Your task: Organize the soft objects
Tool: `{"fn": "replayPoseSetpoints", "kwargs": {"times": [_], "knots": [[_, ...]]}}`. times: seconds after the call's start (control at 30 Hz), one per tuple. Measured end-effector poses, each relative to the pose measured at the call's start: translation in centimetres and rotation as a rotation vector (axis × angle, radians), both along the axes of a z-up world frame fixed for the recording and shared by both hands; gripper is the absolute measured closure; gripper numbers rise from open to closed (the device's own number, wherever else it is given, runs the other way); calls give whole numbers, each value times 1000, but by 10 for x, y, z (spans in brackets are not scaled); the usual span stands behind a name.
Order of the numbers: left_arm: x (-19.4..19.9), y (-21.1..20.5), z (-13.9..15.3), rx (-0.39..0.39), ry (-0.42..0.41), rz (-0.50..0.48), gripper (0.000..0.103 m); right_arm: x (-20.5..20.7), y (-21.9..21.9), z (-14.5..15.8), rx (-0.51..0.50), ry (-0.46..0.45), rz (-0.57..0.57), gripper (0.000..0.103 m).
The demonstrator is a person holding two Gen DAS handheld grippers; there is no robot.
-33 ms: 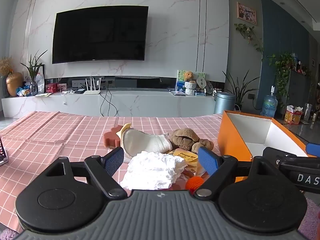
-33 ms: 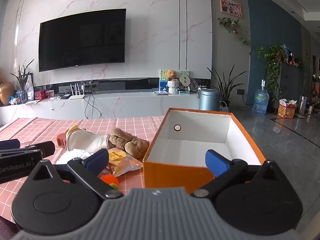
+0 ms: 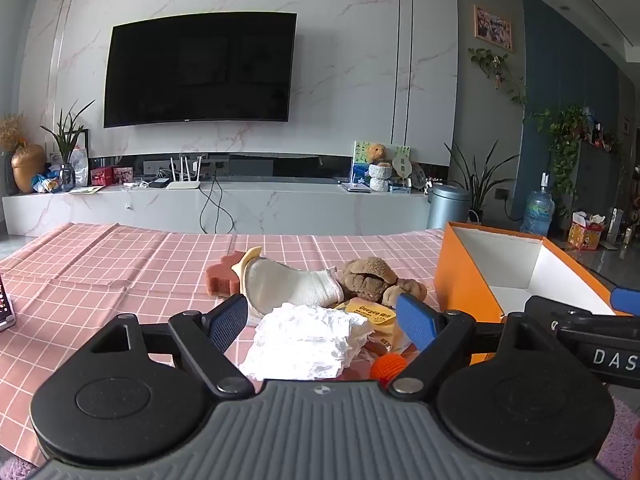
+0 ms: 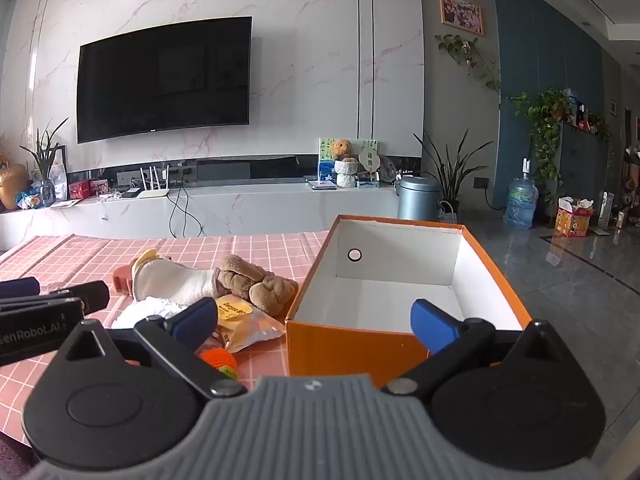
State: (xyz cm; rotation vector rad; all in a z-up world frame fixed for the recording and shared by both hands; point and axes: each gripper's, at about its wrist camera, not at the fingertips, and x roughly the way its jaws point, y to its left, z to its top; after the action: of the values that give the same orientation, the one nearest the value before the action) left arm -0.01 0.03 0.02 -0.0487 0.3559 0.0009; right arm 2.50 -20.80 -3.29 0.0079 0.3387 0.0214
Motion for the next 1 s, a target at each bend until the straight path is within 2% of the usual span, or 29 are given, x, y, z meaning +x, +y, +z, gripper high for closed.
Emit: {"fn": "replayPoseSetpoints", "kwargs": {"times": [0.37,0.43,1.0], "knots": [[0,-1,-1,-4,-6,-3,5,-17,7,4,0,-12,10,2],[-1,-2,0,-5,-3,-4,5,-1,-1,-1,1,15,-1,2],[0,1,-2,-16,13,0,5,0,-1,-2,-4,17,-3,2]]}}
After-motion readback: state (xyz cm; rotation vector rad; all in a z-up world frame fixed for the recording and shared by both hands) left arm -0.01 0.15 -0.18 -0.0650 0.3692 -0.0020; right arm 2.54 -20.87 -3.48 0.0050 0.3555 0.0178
